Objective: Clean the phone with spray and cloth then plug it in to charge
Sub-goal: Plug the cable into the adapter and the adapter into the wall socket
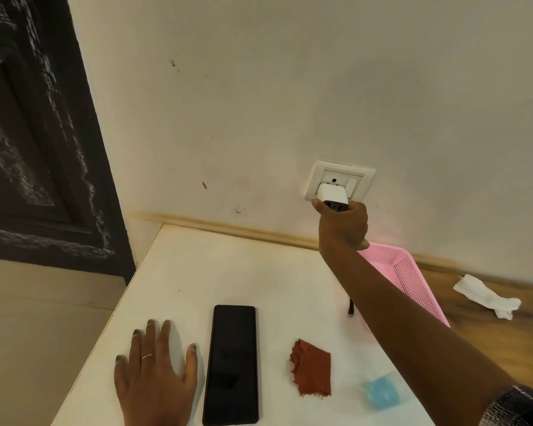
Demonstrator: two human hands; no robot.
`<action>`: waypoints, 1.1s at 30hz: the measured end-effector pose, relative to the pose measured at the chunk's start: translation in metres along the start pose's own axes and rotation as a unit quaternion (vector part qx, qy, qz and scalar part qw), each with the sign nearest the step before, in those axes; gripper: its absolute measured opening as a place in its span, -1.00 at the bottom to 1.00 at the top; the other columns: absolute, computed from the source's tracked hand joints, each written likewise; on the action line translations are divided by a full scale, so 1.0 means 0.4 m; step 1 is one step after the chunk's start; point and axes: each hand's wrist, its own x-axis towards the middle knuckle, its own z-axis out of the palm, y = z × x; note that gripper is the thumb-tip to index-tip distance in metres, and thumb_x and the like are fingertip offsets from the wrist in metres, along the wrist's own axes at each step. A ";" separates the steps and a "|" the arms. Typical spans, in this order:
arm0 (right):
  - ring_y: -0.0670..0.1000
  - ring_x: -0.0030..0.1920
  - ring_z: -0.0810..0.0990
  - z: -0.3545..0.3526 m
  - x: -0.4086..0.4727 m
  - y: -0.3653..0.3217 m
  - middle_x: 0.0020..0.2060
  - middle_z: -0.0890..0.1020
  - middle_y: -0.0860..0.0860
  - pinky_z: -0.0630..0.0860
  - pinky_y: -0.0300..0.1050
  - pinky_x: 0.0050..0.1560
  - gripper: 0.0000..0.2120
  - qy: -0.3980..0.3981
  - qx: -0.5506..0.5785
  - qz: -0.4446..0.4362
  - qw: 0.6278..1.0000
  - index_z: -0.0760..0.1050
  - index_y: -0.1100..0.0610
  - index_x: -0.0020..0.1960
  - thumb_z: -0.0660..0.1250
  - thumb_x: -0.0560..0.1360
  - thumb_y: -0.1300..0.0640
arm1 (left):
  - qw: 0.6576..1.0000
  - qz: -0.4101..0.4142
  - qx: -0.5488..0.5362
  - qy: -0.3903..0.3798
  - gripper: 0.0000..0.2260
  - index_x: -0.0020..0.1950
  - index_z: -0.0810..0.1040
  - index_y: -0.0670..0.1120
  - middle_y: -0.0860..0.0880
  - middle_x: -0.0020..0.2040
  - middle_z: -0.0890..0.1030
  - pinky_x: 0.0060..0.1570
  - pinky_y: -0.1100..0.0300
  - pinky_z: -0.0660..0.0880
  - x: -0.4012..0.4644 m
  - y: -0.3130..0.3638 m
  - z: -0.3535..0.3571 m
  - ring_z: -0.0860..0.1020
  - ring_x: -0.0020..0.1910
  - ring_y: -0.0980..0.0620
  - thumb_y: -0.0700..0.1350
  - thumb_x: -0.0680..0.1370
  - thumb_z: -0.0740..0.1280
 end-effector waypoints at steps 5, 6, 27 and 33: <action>0.12 0.01 0.54 -0.008 0.004 -0.026 -0.03 0.62 0.04 0.27 0.06 0.12 -0.48 -0.014 -0.011 0.009 1.000 0.46 0.12 0.08 0.54 0.24 -0.09 | 1.000 0.001 0.005 0.006 -0.20 0.30 0.51 -0.16 -0.24 0.32 0.50 0.22 -0.35 0.30 0.002 -0.003 0.004 0.43 0.31 -0.33 0.37 0.47 -0.17; 0.13 0.02 0.54 -0.009 0.003 -0.027 -0.03 0.62 0.05 0.27 0.07 0.13 -0.47 -0.017 -0.015 0.009 1.000 0.45 0.13 0.08 0.53 0.25 -0.09 | 1.000 0.002 0.007 0.005 -0.20 0.30 0.50 -0.16 -0.25 0.32 0.50 0.22 -0.35 0.30 0.002 -0.003 0.005 0.43 0.31 -0.33 0.37 0.47 -0.17; 0.01 -0.47 0.60 -0.267 -0.005 -0.057 -0.42 0.64 0.07 0.53 -0.20 -0.34 -0.87 -0.318 -0.133 -0.134 0.929 0.59 0.25 -0.12 0.37 0.45 0.17 | 1.000 0.008 -0.004 0.029 -0.19 0.25 0.54 -0.17 -0.26 0.27 0.54 0.18 -0.35 0.34 -0.004 -0.004 -0.007 0.48 0.25 -0.34 0.37 0.48 -0.20; 0.03 -0.30 0.64 -0.342 0.005 -0.177 -0.11 0.66 0.16 0.55 -0.16 -0.28 -0.69 -0.471 0.044 0.089 0.877 0.51 0.30 0.16 0.37 0.44 0.28 | 0.999 0.014 0.013 0.043 -0.21 0.26 0.53 -0.17 -0.27 0.27 0.53 0.20 -0.35 0.31 0.000 -0.012 0.005 0.47 0.25 -0.36 0.37 0.47 -0.16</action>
